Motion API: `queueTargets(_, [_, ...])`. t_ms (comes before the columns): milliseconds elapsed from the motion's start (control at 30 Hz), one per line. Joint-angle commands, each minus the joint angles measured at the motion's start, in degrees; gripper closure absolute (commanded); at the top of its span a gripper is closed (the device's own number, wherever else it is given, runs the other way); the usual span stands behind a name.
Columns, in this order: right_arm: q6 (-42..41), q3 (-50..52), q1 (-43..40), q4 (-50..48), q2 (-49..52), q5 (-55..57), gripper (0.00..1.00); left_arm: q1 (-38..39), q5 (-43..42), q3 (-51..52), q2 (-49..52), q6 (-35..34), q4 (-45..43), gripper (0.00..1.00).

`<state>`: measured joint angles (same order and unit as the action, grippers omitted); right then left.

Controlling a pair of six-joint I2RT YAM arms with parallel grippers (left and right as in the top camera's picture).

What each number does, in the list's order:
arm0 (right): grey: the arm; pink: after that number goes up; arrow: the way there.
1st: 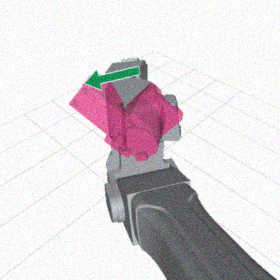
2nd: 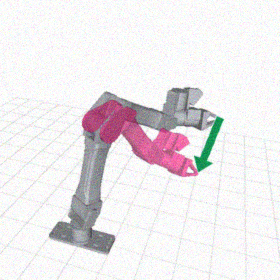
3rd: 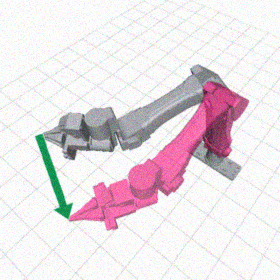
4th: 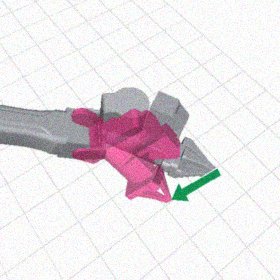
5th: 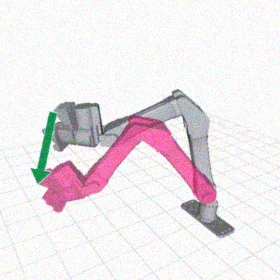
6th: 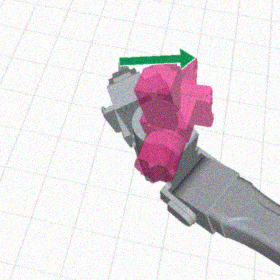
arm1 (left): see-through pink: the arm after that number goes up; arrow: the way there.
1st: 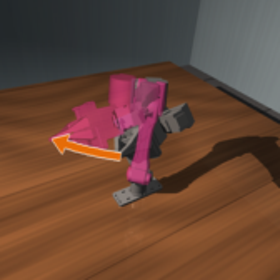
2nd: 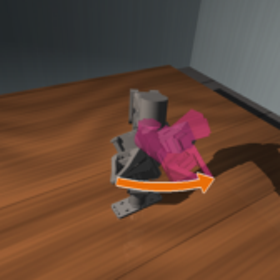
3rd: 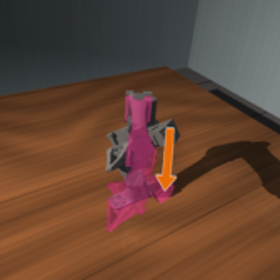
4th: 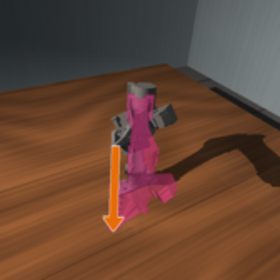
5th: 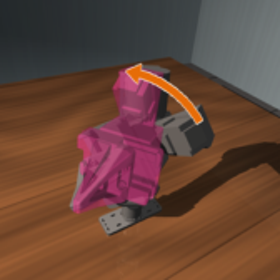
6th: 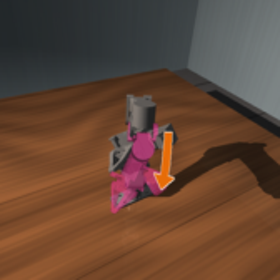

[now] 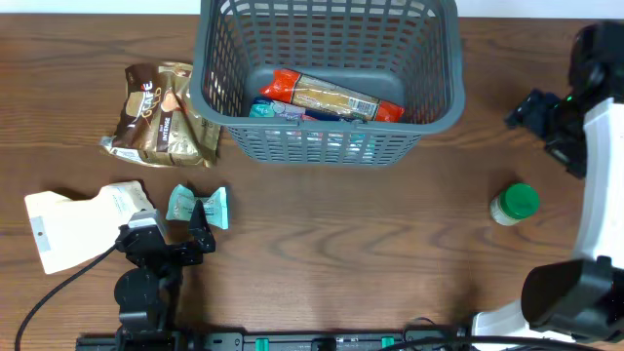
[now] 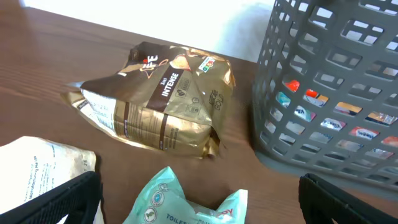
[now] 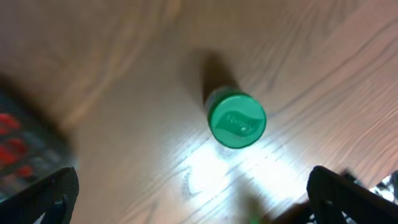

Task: Pack container
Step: 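Lower the right gripper over the green-capped Knorr jar and grasp it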

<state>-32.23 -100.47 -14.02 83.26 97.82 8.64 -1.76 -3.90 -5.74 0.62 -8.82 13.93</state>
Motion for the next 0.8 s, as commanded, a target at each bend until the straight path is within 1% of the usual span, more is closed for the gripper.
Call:
queueTargets(0, [-2.5, 6.6, -1.4, -2.8, 0.5, 0.2, 0.01, 0.2, 0.2, 0.9, -0.4, 0.1, 1.8, 0.01])
queueTargets(133, [-4.4, 13.8, -3.4, -7.2, 0.5, 0.1, 0.01, 0.2, 0.2, 0.9, -0.4, 0.1, 1.8, 0.02])
queueTargets(300, [-4.4, 20.3, -6.0, -11.1, 0.5, 0.1, 0.01, 0.2, 0.2, 0.9, -0.4, 0.1, 1.8, 0.01])
queueTargets(467, [-4.0, 24.5, -7.7, -14.4, 0.5, 0.1, 0.01, 0.2, 0.2, 0.9, -0.4, 0.1, 1.8, 0.01])
queueTargets(767, [-4.0, 32.1, -7.8, -22.3, 0.5, -0.2, 0.01, 0.2, 0.2, 0.9, -0.4, 0.1, 1.8, 0.02])
